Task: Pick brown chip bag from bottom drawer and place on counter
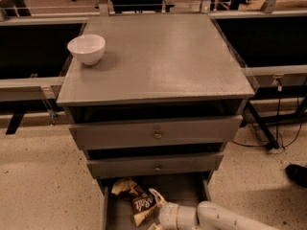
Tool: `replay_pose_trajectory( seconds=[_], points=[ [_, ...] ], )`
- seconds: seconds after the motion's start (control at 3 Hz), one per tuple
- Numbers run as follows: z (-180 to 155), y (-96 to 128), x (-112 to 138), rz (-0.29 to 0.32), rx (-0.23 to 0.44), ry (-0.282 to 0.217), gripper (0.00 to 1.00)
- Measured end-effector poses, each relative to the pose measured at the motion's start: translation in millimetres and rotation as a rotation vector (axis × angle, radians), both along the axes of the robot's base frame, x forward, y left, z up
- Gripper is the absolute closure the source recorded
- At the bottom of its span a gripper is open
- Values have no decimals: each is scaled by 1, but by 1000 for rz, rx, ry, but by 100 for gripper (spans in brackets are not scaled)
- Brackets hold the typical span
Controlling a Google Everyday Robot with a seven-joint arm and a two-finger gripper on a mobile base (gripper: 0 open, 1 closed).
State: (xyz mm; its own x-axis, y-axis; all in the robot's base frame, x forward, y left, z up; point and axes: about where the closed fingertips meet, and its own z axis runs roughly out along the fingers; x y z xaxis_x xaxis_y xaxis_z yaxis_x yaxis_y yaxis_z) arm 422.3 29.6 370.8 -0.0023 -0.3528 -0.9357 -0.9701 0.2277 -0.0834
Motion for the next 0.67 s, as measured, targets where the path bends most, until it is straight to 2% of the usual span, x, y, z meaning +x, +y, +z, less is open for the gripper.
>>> replay_pose_trajectory(
  seconds=[0.33,0.67],
  points=[
    [-47,0,21,-62,-15,-9,0],
    [-91,-1,36,-97,-50,11,0]
  ],
)
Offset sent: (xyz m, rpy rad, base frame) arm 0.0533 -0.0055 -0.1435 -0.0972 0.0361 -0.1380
